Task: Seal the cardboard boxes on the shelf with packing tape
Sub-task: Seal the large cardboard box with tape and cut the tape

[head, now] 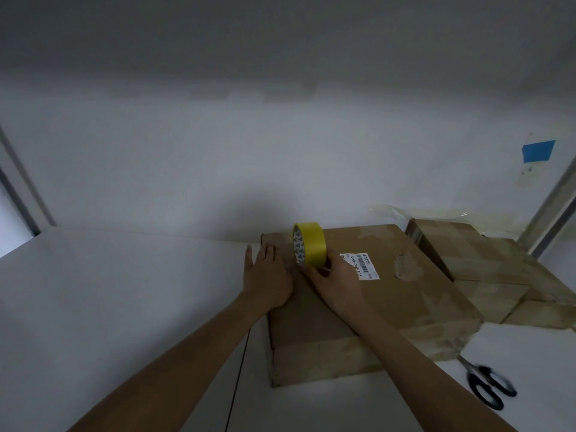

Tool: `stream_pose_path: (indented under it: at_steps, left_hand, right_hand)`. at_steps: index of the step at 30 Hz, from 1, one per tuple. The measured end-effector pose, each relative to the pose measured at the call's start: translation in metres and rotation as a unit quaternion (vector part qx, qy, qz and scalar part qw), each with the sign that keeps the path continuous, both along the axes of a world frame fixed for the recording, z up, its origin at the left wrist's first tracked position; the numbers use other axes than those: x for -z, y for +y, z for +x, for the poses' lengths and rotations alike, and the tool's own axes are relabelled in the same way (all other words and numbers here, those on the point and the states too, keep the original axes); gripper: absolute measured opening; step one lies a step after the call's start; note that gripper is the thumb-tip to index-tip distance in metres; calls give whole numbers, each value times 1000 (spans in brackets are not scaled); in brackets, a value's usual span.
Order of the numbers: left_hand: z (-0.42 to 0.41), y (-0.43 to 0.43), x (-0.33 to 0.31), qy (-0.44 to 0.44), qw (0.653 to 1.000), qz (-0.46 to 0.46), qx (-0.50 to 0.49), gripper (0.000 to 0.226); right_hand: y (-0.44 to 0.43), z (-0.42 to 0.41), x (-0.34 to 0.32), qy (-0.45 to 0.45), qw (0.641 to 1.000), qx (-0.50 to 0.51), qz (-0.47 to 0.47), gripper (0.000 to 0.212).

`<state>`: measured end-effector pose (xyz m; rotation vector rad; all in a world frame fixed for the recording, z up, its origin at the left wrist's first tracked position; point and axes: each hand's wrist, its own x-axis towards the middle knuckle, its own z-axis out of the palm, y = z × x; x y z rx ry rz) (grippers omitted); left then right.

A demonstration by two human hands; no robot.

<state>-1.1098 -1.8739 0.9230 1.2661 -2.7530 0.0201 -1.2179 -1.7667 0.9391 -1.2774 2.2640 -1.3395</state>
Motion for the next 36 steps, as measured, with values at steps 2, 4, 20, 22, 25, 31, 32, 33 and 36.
stream_pose_path:
  at_steps: [2, 4, 20, 22, 25, 31, 32, 33, 36]
  left_hand:
    - [1, 2, -4, -15, 1000, -17, -2, 62]
    - [2, 5, -8, -33, 999, -23, -1, 63]
    - [1, 2, -5, -26, 1000, 2, -14, 60]
    - [-1, 2, -3, -10, 1000, 12, -20, 60]
    - [-2, 3, -2, 8, 999, 29, -28, 59]
    - [0, 6, -5, -16, 999, 27, -22, 62]
    - [1, 6, -4, -17, 999, 26, -22, 63]
    - [0, 5, -3, -10, 999, 27, -23, 62]
    - [-1, 5, -2, 17, 999, 39, -25, 59]
  right_hand:
    - [1, 2, -3, 9, 1000, 3, 3, 29]
    - [2, 3, -9, 26, 999, 5, 19, 28]
    - [26, 17, -55, -38, 990, 24, 134, 42]
    - [28, 19, -55, -88, 989, 12, 121, 45]
    - [31, 20, -48, -119, 987, 6, 107, 65]
    - [60, 31, -39, -139, 986, -87, 24, 78]
    - [67, 33, -37, -123, 986, -110, 11, 69]
    - [74, 34, -33, -106, 986, -128, 8, 58]
    - [85, 32, -19, -82, 987, -141, -7, 54]
